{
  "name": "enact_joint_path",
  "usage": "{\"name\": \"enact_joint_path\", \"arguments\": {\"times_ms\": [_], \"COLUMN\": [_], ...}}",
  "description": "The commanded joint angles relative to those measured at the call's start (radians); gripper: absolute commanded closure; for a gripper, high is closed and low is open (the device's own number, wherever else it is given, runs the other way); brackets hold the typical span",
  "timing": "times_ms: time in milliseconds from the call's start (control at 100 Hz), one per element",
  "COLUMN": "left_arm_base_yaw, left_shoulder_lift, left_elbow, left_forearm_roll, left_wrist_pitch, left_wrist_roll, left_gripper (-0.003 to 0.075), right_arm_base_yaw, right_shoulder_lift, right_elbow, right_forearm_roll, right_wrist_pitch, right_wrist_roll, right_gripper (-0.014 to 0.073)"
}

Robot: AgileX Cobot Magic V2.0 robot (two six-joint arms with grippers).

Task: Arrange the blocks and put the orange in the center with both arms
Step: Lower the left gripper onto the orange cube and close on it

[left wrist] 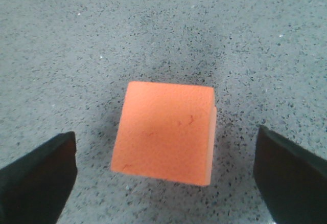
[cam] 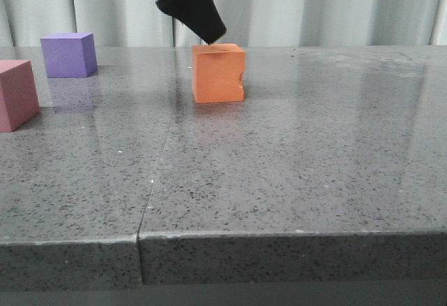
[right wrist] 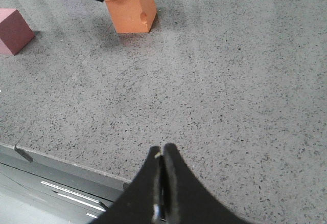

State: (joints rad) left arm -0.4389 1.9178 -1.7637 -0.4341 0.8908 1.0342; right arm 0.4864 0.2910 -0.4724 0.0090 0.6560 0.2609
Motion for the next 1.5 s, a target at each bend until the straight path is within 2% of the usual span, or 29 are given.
{"name": "enact_joint_path", "arguments": {"times_ms": [0,200,800,920,1110,1230,1490], "left_arm_base_yaw": [-0.014,-0.025,-0.025,-0.025,-0.025,-0.025,-0.025], "left_shoulder_lift": [-0.031,-0.002,0.062,0.062,0.062,0.062,0.051], "left_elbow": [-0.037,-0.037,-0.037,-0.037,-0.037,-0.037,-0.038], "left_forearm_roll": [-0.030,-0.040,-0.046,-0.046,-0.046,-0.046,-0.039], "left_wrist_pitch": [-0.069,-0.150,-0.132,-0.111,-0.088,-0.088,-0.094], "left_wrist_roll": [-0.002,-0.002,0.007,0.011,0.011,0.011,0.009], "left_gripper": [0.0062,0.0062,0.0069,0.0137,0.0342,0.0437,0.0458], "right_arm_base_yaw": [-0.002,-0.002,-0.002,-0.002,-0.002,-0.002,-0.002], "right_shoulder_lift": [0.008,0.008,0.008,0.008,0.008,0.008,0.008], "right_elbow": [-0.023,-0.023,-0.023,-0.023,-0.023,-0.023,-0.023], "right_forearm_roll": [-0.009,-0.009,-0.009,-0.009,-0.009,-0.009,-0.009], "right_wrist_pitch": [-0.072,-0.072,-0.072,-0.072,-0.072,-0.072,-0.072], "right_wrist_roll": [-0.011,-0.011,-0.011,-0.011,-0.011,-0.011,-0.011], "right_gripper": [0.0663,0.0663,0.0663,0.0663,0.0663,0.0663,0.0663]}}
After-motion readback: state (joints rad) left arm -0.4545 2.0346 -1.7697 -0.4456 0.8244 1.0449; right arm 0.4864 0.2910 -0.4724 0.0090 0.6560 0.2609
